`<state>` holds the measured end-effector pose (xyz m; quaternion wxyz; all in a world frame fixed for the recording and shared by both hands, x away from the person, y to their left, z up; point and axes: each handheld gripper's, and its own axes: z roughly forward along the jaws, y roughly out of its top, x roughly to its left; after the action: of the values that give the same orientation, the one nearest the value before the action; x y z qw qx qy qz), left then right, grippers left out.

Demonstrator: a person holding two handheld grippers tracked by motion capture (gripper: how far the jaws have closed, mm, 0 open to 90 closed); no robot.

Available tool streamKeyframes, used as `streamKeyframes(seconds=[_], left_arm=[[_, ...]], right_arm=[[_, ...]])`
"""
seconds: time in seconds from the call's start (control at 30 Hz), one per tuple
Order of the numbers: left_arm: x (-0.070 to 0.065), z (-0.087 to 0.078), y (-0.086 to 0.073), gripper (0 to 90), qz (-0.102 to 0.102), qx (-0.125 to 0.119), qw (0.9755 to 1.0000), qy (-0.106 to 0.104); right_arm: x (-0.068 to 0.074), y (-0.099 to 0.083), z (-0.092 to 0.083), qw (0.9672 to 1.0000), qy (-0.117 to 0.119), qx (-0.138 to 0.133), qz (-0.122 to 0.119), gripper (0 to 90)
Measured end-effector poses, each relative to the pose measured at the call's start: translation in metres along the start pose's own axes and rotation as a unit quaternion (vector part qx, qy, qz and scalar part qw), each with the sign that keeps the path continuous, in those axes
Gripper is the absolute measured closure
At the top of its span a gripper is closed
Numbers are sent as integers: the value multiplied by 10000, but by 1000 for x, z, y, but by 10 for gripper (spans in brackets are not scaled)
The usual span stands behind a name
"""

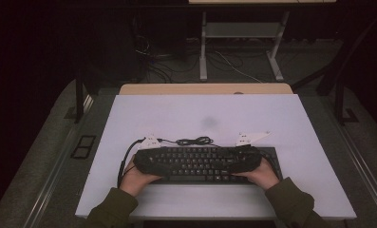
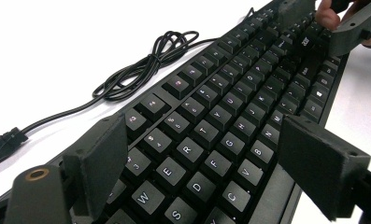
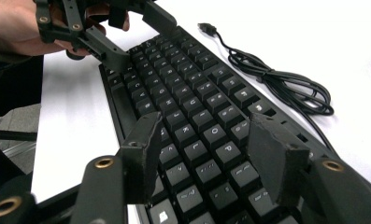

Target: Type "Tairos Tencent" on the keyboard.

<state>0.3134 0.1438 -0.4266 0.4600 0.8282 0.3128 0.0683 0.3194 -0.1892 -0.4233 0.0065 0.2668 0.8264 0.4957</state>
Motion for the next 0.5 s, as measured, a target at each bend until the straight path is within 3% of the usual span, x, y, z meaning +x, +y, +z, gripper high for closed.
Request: streamKeyframes(seconds=[0.5], left_arm=[[0,-3,0,163,-3,-39,10000,-6]], right_arm=[[1,10,13,10000,60,-58,-11,418]])
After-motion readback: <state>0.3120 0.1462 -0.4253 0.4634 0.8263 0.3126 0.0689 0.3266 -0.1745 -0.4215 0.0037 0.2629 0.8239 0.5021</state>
